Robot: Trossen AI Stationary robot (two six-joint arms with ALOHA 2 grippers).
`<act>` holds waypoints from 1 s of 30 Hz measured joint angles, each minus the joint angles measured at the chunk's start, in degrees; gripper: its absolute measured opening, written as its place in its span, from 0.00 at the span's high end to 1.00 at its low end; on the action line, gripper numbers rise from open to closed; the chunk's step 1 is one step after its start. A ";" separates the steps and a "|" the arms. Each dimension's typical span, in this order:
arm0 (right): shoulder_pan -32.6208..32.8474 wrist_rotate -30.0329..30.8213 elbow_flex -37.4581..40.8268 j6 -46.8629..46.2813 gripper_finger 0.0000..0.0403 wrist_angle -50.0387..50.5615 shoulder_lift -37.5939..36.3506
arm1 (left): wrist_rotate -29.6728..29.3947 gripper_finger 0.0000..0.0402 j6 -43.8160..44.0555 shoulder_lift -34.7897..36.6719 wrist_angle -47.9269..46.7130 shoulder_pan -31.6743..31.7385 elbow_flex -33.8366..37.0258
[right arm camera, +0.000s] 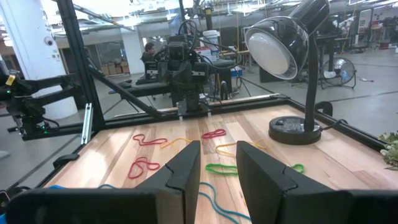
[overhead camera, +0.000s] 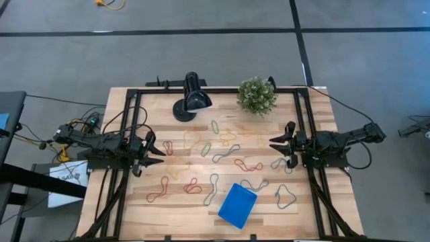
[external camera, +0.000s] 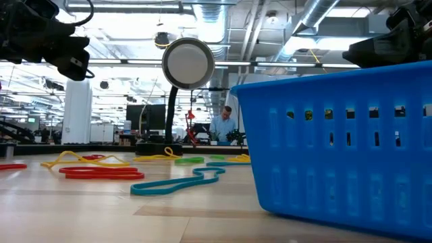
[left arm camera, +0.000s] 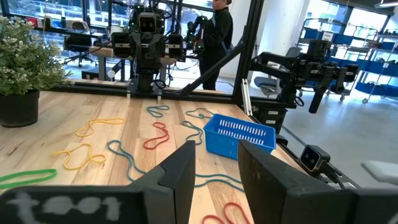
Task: Pick and place items into bin
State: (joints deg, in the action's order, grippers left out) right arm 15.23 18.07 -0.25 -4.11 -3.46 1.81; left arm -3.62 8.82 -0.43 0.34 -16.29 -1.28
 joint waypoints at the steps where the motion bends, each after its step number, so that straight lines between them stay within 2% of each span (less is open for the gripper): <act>1: 0.01 0.01 0.00 0.00 0.76 0.00 0.00 | 0.02 0.73 0.00 0.00 0.00 -0.02 0.02; 18: 0.01 0.00 0.00 0.00 0.76 0.02 0.01 | -0.03 0.73 -0.12 -0.01 0.45 -0.02 0.04; 25: 0.00 -0.01 0.00 0.00 0.76 0.00 0.01 | -3.29 0.73 -11.38 0.00 3.59 0.00 0.22; 30: 0.01 0.00 0.00 -0.01 0.76 0.00 0.00 | -3.06 0.73 -7.81 0.04 2.21 0.00 0.20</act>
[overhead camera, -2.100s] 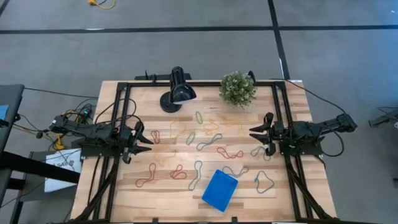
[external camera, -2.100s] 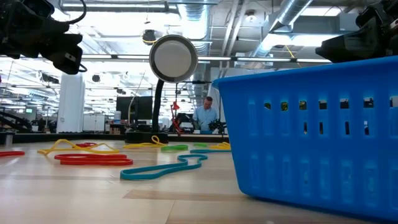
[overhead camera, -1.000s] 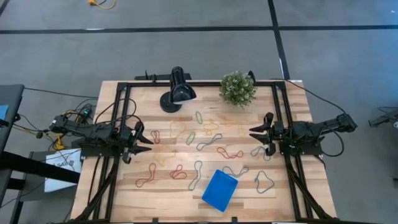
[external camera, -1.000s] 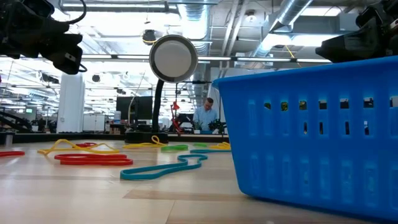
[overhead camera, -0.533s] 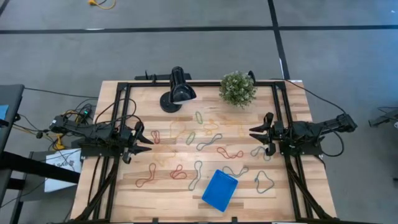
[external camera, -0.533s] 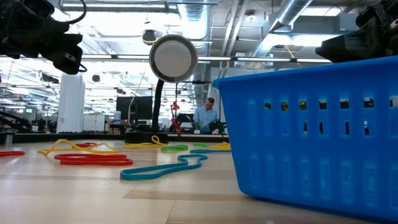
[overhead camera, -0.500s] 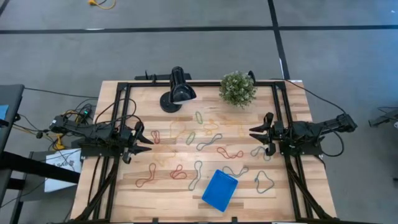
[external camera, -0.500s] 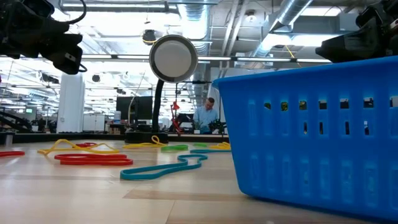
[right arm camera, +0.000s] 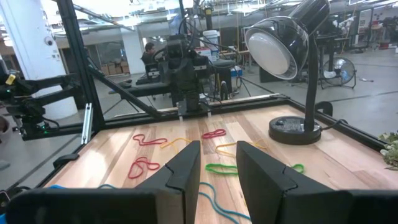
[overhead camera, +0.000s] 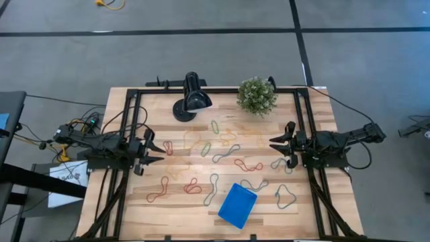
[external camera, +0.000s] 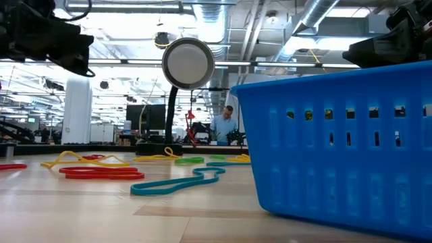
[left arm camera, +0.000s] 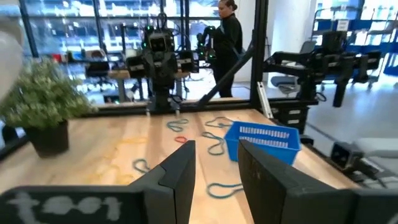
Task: Pick and place items into bin
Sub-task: Put the yellow rubber band into the blue bin
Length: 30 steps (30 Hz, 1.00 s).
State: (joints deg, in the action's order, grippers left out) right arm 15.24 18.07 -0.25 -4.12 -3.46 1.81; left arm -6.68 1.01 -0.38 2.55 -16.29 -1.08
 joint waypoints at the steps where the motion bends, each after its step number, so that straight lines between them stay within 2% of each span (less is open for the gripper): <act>1: 0.00 -0.01 0.00 0.01 0.76 0.00 0.01 | -0.01 0.73 1.03 -0.01 -0.39 0.00 0.00; 5: 0.01 0.00 0.00 0.01 0.76 0.01 0.02 | -0.09 0.73 2.76 0.00 -0.53 0.00 -0.07; 10: -0.02 -0.01 0.00 0.00 0.76 0.01 0.01 | -0.26 0.73 0.88 0.00 0.60 0.00 -0.07; 14: -0.01 0.00 0.00 0.00 0.76 0.00 0.00 | -4.06 0.73 1.07 0.00 4.07 -0.02 -0.75; 17: 0.00 -0.01 0.00 0.02 0.76 0.01 0.02 | -6.12 0.73 0.50 0.00 2.15 0.00 -3.89; 24: 0.00 0.00 0.00 0.01 0.76 0.00 0.02 | -8.16 0.73 0.44 -0.20 -8.78 0.00 -14.73; 30: 0.00 0.02 0.00 0.00 0.76 0.00 0.01 | -15.72 0.73 -1.10 -4.43 -15.85 0.00 -21.91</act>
State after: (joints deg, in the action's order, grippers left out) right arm 15.24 18.09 -0.25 -4.12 -3.46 1.82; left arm -22.40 -0.10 -4.81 -13.30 -16.29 -22.99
